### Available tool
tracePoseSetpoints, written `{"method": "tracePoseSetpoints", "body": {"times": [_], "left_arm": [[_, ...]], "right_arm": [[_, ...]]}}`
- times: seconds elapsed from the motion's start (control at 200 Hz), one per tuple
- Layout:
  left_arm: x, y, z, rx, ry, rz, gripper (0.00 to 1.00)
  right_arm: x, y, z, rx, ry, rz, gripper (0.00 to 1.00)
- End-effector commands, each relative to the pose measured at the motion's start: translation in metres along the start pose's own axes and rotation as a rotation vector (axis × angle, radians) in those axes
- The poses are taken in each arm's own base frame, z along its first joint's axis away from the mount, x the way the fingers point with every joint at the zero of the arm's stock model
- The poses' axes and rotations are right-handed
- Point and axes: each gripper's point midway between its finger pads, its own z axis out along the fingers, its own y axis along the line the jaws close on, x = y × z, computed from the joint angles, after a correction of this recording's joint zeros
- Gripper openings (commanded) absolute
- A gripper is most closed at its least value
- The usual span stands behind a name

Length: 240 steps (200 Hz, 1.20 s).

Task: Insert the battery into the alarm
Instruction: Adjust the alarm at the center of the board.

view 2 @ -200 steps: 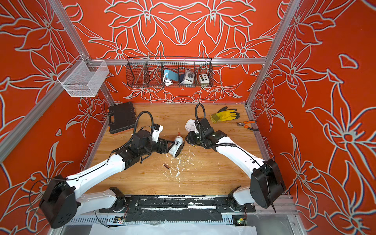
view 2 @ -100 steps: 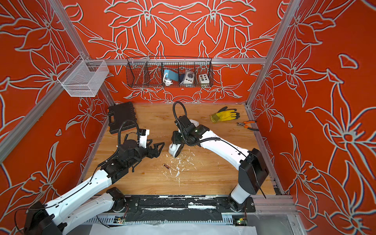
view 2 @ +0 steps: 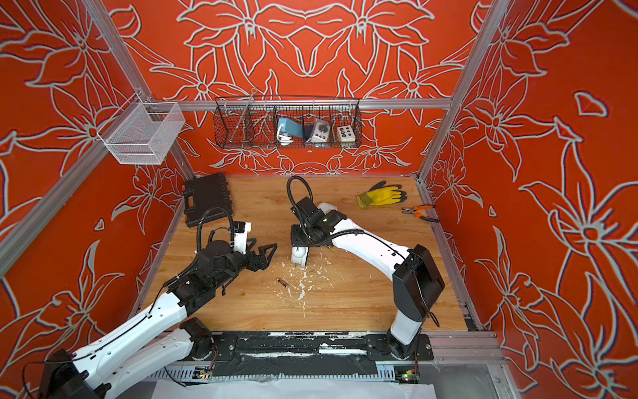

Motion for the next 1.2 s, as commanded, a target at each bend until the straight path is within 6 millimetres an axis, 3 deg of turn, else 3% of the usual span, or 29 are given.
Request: {"method": "tracePoseSetpoints", "body": {"times": [0.0, 0.155, 0.37, 0.615, 0.741, 1.031, 1.196], "left_arm": [[-0.005, 0.002, -0.002, -0.01, -0.021, 0.016, 0.91], [-0.009, 0.009, -0.007, -0.052, -0.032, -0.019, 0.91], [-0.013, 0.058, -0.018, -0.202, -0.056, -0.204, 0.96], [-0.014, 0.077, -0.024, -0.24, -0.068, -0.261, 0.98], [-0.014, 0.083, -0.028, -0.262, -0.074, -0.263, 0.99], [-0.013, 0.09, -0.03, -0.291, -0.07, -0.26, 0.99], [-0.011, 0.091, -0.029, -0.293, -0.065, -0.254, 0.99]], "right_arm": [[0.001, 0.006, -0.008, -0.025, 0.003, 0.012, 0.02], [-0.003, 0.027, -0.019, -0.127, -0.003, -0.013, 0.0], [-0.009, 0.068, -0.031, -0.278, -0.002, -0.089, 0.0], [-0.012, 0.116, -0.014, -0.507, 0.081, -0.084, 0.0], [-0.015, 0.131, 0.0, -0.564, 0.129, -0.086, 0.0], [-0.017, 0.132, 0.045, -0.586, 0.195, -0.08, 0.0], [-0.019, 0.121, 0.064, -0.564, 0.212, -0.048, 0.03]]}}
